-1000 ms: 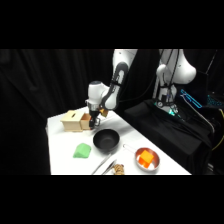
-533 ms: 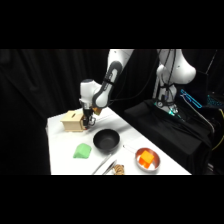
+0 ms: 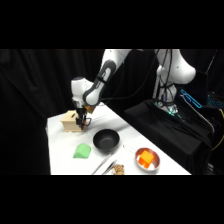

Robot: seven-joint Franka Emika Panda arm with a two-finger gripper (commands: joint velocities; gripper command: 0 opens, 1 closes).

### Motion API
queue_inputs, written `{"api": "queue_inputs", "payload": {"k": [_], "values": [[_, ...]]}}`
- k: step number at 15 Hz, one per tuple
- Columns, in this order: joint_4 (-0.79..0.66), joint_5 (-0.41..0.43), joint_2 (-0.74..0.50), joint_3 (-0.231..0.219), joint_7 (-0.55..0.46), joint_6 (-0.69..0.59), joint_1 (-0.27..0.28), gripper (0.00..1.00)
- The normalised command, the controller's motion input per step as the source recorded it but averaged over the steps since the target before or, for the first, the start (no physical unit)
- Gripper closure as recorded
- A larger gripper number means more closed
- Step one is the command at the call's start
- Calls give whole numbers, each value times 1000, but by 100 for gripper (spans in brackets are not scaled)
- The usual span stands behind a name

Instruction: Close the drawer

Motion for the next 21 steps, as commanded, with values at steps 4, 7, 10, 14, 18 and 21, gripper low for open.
{"api": "queue_inputs", "payload": {"k": [4,7,10,14,18,21], "values": [[142,-19,-49,59,-220,-235,-112,0],[-220,-18,-349,99,-278,-264,-86,0],[-380,-61,-577,63,-227,-298,-39,0],[-372,-90,-661,49,-194,-389,-14,0],[-226,-80,-525,44,-218,-394,-8,0],[-59,-66,-304,50,-280,-382,-10,0]]}}
